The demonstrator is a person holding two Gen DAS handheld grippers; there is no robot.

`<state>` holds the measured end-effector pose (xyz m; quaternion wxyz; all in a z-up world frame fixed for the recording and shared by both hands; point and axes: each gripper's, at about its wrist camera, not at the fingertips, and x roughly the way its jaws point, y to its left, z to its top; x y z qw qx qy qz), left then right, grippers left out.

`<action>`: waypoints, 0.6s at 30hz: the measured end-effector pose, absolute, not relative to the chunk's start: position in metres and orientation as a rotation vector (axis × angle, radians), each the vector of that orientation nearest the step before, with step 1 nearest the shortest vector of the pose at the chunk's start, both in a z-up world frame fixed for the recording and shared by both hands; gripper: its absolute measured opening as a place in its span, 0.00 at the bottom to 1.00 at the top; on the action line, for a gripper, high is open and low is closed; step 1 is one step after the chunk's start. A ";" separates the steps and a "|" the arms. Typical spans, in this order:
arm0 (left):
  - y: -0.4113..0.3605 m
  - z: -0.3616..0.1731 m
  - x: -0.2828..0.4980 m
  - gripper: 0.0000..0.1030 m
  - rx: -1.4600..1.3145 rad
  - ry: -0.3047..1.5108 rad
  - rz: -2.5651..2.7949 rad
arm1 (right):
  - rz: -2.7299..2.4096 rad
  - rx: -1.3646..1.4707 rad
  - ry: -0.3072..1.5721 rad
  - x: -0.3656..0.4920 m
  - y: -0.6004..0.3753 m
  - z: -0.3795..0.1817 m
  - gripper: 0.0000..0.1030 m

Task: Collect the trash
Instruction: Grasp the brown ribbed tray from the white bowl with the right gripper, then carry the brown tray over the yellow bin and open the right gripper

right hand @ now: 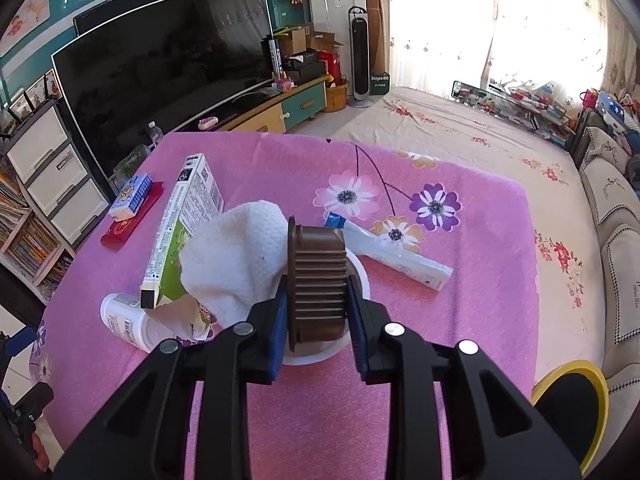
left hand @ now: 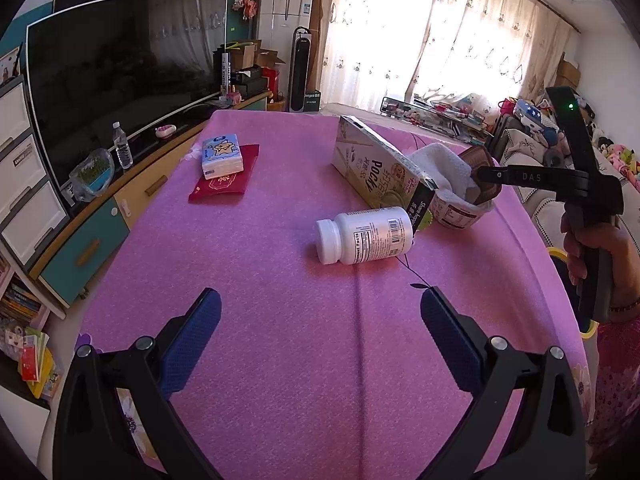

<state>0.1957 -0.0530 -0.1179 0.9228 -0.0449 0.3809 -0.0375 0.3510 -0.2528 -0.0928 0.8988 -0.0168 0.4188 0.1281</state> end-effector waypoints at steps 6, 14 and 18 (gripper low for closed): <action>-0.055 -0.118 0.195 0.95 -0.089 0.777 -0.083 | 0.329 -0.062 0.800 0.320 -0.246 -0.060 0.25; -0.063 -0.118 0.192 0.95 -0.079 0.774 -0.097 | 0.386 -0.092 0.693 0.258 -0.247 -0.019 0.25; -0.069 -0.116 0.190 0.95 -0.065 0.770 -0.111 | 0.359 -0.089 0.662 0.235 -0.265 -0.008 0.25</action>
